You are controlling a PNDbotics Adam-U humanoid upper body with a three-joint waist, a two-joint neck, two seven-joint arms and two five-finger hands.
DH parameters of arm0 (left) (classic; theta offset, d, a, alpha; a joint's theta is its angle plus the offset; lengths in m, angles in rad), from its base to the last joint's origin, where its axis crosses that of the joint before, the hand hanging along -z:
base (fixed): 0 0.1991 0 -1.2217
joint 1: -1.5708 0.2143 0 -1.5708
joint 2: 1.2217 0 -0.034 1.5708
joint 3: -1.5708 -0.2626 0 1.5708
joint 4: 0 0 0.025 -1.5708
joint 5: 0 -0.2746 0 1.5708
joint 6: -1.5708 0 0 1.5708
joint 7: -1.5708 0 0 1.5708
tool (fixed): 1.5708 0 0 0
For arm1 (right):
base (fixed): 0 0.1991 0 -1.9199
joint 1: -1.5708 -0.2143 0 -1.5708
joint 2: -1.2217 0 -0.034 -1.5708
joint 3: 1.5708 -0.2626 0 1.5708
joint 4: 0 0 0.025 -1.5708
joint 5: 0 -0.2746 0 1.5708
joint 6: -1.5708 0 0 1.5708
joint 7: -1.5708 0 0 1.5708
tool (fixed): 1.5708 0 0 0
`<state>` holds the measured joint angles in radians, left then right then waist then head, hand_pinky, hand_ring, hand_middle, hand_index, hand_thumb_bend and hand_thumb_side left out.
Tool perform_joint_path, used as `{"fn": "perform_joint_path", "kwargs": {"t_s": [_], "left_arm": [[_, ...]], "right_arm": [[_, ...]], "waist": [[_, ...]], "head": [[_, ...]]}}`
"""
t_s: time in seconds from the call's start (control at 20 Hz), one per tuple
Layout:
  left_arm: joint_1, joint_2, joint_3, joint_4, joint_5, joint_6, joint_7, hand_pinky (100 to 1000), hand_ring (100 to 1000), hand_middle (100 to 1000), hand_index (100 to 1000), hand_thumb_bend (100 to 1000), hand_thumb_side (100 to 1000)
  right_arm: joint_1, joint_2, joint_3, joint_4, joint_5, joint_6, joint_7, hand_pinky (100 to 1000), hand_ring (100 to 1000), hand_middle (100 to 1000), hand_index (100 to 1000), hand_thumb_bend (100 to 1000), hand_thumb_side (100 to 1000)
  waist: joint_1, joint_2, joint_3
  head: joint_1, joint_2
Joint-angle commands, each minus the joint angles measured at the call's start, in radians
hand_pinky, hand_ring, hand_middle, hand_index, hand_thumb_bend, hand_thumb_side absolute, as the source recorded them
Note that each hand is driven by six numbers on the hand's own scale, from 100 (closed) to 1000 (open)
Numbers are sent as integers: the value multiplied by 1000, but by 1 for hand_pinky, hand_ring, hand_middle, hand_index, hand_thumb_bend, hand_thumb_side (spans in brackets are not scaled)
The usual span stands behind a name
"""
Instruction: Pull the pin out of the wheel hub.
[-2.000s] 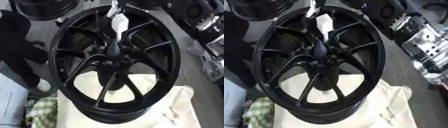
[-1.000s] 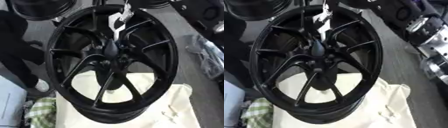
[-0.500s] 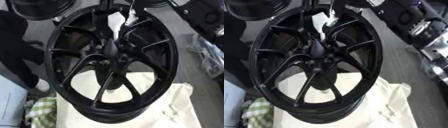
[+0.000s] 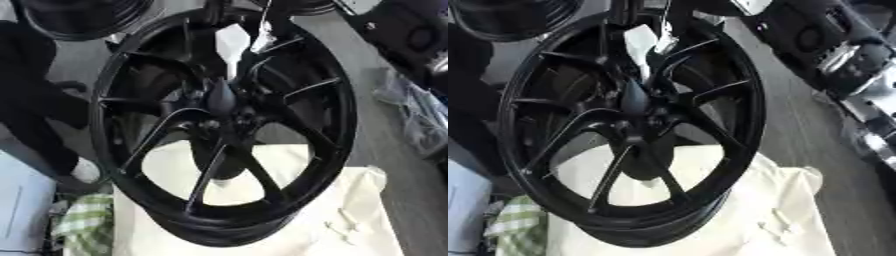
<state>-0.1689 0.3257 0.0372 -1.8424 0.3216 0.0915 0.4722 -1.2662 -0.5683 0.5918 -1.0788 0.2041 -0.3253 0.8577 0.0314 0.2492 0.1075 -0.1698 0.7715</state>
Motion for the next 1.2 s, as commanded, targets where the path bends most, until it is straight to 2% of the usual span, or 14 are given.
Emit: {"fn": "perform_joint_path", "kwargs": {"t_s": [0.05, 0.65, 0.95, 1.2], "left_arm": [[-12, 20, 9, -14, -4, -3, 4, 780, 743, 775, 785, 190, 865], [-15, 17, 10, -15, -8, -3, 6, 780, 742, 774, 784, 190, 867], [-15, 15, 10, -15, -9, -2, 6, 779, 741, 774, 784, 190, 868], [-14, 15, 10, -14, -9, -2, 7, 780, 741, 773, 784, 190, 869]], "right_arm": [[-17, -16, -16, 6, 14, -48, 49, 821, 747, 705, 794, 550, 272], [-9, -12, -20, 38, 39, -49, 49, 814, 736, 684, 776, 520, 276], [-11, -11, -24, 36, 28, -28, 49, 808, 720, 649, 747, 430, 299], [-10, -9, -23, 33, 13, -7, 49, 802, 712, 639, 738, 391, 307]], "waist": [[0, -14, 2], [-3, -4, 2], [-3, -1, 1], [-3, 1, 2]], "head": [[-5, -1], [-11, -1], [-9, -1], [-8, -1]]}}
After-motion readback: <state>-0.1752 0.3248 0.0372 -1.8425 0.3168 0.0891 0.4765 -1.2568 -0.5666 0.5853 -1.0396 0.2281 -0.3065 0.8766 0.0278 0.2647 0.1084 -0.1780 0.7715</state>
